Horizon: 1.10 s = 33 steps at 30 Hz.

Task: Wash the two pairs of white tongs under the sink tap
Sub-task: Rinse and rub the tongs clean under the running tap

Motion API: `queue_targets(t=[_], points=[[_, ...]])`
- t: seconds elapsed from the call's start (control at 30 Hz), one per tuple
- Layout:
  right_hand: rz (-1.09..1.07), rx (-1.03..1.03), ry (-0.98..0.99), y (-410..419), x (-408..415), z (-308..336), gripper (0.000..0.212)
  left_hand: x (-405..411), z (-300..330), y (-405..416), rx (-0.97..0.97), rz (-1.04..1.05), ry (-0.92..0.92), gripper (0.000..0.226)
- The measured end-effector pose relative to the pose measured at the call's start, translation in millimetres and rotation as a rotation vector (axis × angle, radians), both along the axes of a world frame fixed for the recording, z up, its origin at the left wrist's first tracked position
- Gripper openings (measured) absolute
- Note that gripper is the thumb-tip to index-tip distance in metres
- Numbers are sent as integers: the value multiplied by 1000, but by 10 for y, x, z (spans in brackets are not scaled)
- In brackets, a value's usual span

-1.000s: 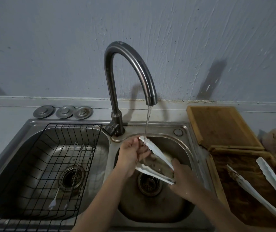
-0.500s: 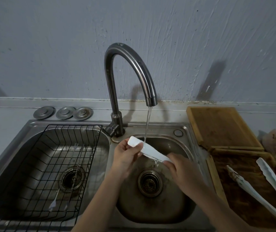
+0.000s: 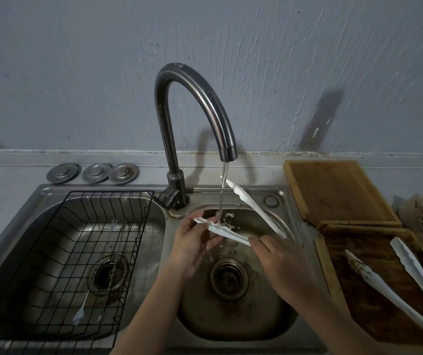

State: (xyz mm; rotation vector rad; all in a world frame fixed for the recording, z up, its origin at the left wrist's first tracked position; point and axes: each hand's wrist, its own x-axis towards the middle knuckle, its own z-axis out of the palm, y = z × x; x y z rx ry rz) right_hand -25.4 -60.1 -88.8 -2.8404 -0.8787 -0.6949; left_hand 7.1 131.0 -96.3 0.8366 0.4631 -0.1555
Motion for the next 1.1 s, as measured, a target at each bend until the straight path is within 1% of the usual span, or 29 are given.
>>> queue_targets(t=[0.1,0.23,0.3,0.37,0.4,0.43,0.47,0.5,0.53,0.57,0.6,0.63,0.67,0.7,0.73,0.77,0.8,0.87,0.93,1.0,1.1], points=[[113,35,-42,-37,-55,-48,22,12,10,0,-14,47,-6,29],[181,96,-128,-103,-63,-94,23,25,30,5,-55,58,-76,27],[183,184,-171,-128,-48,-120,22,35,26,20,-83,88,-104,29],[108,289,-174,-158,-19,-115,16,46,7,47,-87,117,-114,31],[31,322,-130,-160,0,-94,24,45,5,54,-68,119,-119,30],[-45,341,-35,-155,22,-77,38,45,1,53,-37,117,-116,28],[-102,363,103,-147,47,-56,47,44,-2,43,1,115,-104,27],[-145,403,258,-131,70,-34,51,41,6,29,41,114,-88,26],[-179,453,404,-107,95,-14,49,40,10,13,88,115,-72,26],[-212,468,497,-86,122,-10,45,43,3,4,152,114,-57,26],[-236,434,516,-71,156,-17,40,46,-4,3,214,108,-41,26],[-251,385,496,-53,182,-15,36,50,-7,6,252,102,-25,23],[-252,354,453,-35,201,-17,36,62,-18,20,257,98,-18,18],[-247,334,422,-11,216,-7,38,66,-13,36,217,102,-16,16],[-242,309,405,15,230,4,42,68,3,53,139,107,-18,22],[-238,269,391,46,242,15,48,75,7,72,51,100,-21,33],[-235,219,386,78,251,18,51,83,-2,95,3,84,-33,44],[-239,149,401,140,266,6,46,83,-3,138,-16,52,-68,59],[-254,117,418,181,274,-13,44,68,-7,171,-30,49,-82,64],[-264,111,420,193,273,-21,41,48,8,168,-11,57,-102,58],[-278,115,441,171,274,-37,40,51,-15,146,94,85,-138,27]])
